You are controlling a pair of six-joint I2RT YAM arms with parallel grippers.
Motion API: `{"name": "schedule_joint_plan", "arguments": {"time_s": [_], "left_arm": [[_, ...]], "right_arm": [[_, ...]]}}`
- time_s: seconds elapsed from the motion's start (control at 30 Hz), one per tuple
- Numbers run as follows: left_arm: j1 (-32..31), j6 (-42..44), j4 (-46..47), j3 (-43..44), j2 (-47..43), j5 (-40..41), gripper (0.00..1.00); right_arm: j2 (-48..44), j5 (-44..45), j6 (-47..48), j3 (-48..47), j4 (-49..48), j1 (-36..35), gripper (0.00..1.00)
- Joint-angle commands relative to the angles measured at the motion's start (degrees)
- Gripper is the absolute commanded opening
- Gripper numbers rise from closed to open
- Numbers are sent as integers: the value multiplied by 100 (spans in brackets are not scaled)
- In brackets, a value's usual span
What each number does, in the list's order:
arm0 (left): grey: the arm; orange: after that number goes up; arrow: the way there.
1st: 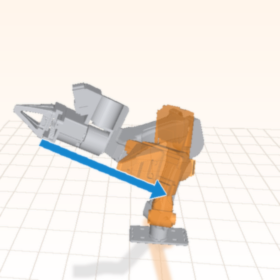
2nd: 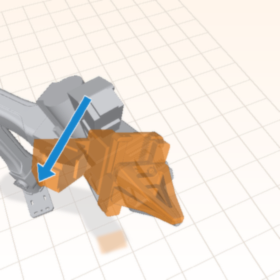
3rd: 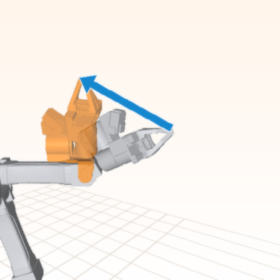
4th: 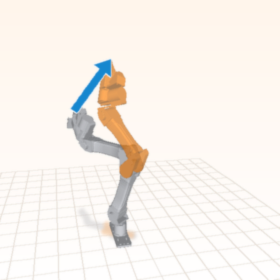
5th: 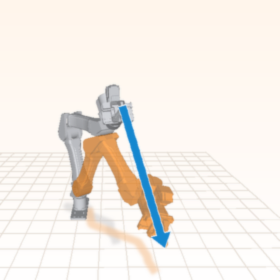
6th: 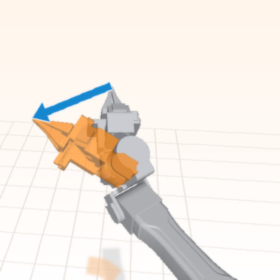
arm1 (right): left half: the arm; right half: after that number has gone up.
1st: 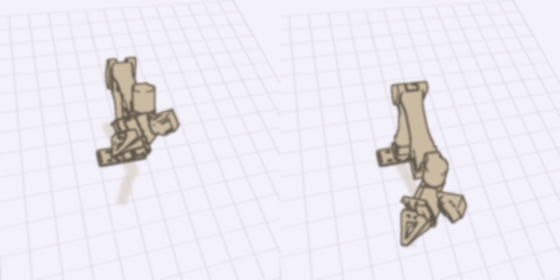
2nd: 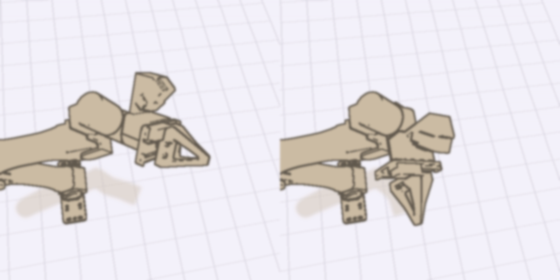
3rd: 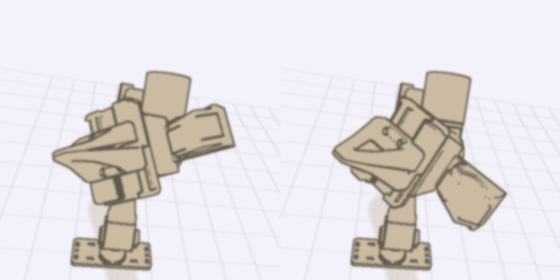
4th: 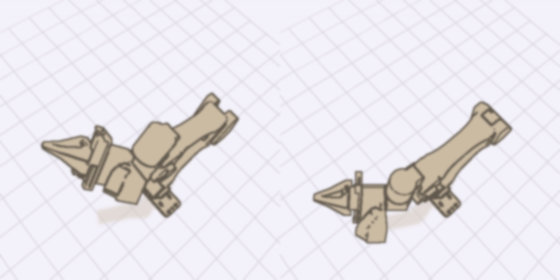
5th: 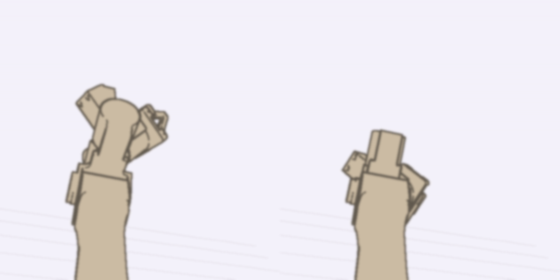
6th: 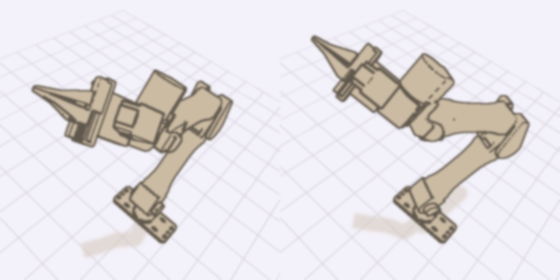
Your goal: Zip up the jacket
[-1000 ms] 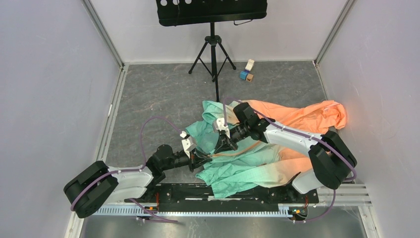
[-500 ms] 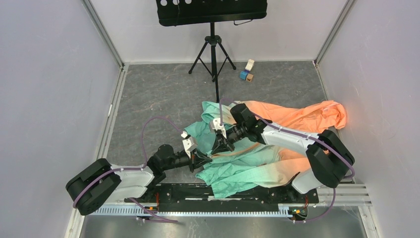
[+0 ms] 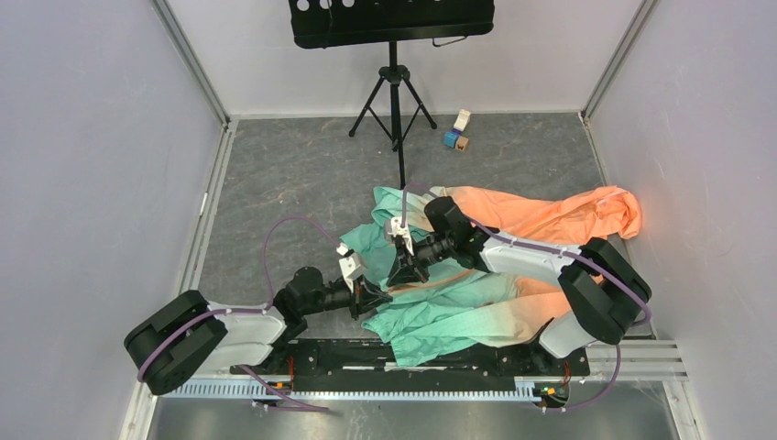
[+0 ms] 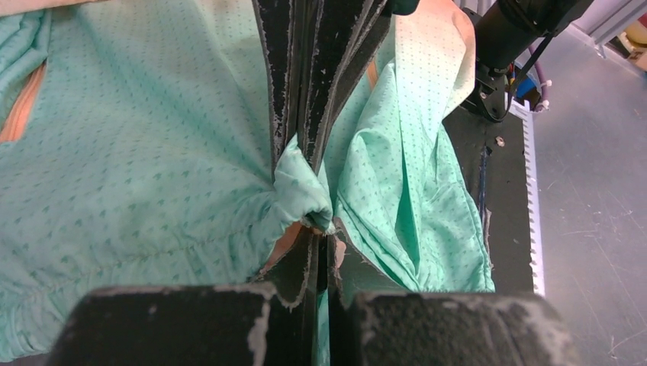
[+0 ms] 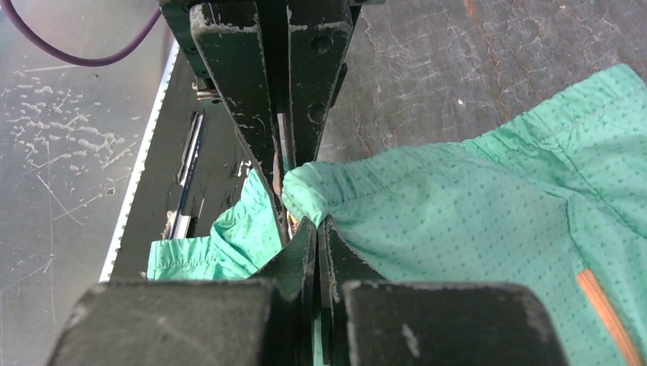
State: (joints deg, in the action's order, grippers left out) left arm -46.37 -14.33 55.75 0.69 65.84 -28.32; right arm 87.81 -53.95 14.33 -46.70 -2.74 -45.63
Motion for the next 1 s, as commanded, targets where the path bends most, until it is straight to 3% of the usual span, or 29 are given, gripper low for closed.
{"name": "schedule_joint_plan", "arguments": {"time_s": [0.0, 0.2, 0.4, 0.47, 0.73, 0.97], "left_arm": [[-21, -425, 100, 149, -83, 366, 12], [-21, -987, 24, 51, -356, 640, 43], [-21, -1600, -698, -7, -1235, 784, 57], [-21, -1901, -953, -40, -1717, 927, 66], [-21, -3575, -2188, -60, -3235, 2142, 67], [-21, -3840, -2758, 80, -3417, 2400, 61]], "right_arm": [[-176, -296, -495, 227, -999, 18, 0], [-157, -246, -636, 339, -1166, 109, 0], [-100, -254, -779, 339, -1318, 271, 0], [-73, -249, -802, 316, -1325, 290, 0], [-78, -221, -860, 338, -1366, 291, 0], [-90, -205, -826, 319, -1318, 297, 0]]}}
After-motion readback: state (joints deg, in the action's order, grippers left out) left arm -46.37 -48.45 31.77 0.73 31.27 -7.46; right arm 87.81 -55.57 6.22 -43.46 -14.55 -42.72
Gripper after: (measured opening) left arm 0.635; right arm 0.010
